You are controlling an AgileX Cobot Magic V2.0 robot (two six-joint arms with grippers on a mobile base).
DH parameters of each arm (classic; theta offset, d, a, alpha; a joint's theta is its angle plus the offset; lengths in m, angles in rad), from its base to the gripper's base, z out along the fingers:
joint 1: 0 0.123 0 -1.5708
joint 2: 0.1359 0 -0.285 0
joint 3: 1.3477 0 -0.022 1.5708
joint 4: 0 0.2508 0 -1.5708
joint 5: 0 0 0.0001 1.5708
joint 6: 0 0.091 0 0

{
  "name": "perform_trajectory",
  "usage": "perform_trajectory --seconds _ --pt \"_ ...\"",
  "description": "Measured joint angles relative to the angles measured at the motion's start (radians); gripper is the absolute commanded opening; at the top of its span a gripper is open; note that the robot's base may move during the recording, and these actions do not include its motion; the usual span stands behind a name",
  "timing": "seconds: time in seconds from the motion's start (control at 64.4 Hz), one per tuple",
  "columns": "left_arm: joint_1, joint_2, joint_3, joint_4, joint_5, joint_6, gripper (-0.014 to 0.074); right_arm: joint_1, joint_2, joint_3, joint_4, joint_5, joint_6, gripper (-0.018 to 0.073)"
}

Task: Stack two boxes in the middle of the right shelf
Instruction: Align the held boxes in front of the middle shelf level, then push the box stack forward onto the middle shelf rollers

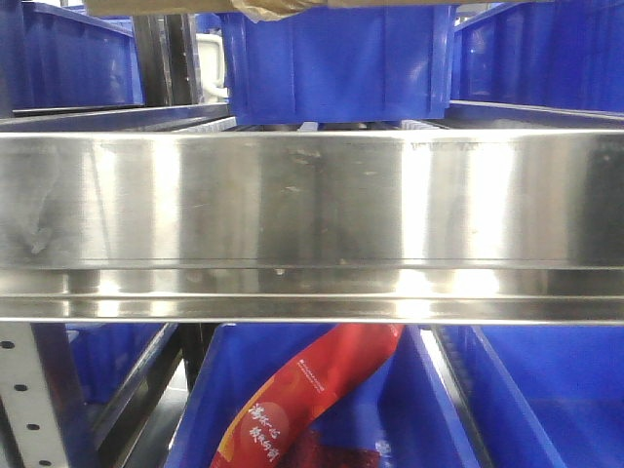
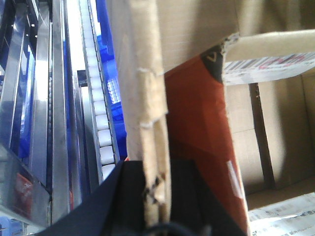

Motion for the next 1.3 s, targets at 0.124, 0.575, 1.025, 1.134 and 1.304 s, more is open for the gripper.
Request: perform_trajectory --seconds 0.124,0.575,1.025,1.134,1.304 --pt "0.0 0.0 0.0 0.0 0.0 0.0 -0.0111 0.0 0.0 0.0 0.0 0.0 0.0 -0.0154" --pt "0.0 0.0 0.0 0.0 0.0 0.0 -0.0111 0.0 0.0 0.0 0.0 0.0 0.0 -0.0154" --pt "0.0 0.0 0.0 0.0 -0.011 0.0 -0.0111 0.0 0.0 0.0 0.0 0.0 0.0 -0.0154" --pt "0.0 0.014 0.0 0.0 -0.004 0.0 -0.0111 0.0 0.004 0.0 0.0 0.003 0.0 -0.0154" --pt "0.0 0.085 0.002 0.012 0.01 0.0 -0.0111 0.0 0.06 0.0 -0.01 0.055 0.0 -0.0154"
